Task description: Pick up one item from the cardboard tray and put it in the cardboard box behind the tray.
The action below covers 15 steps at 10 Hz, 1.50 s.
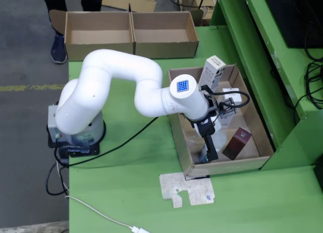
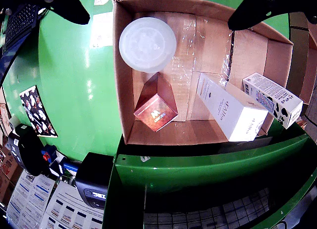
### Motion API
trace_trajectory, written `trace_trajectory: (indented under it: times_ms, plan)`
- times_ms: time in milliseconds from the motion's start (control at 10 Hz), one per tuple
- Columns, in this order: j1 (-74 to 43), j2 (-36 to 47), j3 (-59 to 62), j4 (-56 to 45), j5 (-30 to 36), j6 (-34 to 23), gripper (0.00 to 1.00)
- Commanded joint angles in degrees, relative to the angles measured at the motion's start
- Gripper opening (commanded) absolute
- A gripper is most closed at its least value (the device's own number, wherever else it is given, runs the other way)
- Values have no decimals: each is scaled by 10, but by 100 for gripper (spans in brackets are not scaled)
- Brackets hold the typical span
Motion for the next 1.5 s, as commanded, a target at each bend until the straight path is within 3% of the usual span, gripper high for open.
trace_trajectory:
  times_ms: [0, 1400]
  plan:
    - [9, 22, 9, 12, -2, 0, 100]
    - [32, 54, -55, 42, -13, 18, 100]
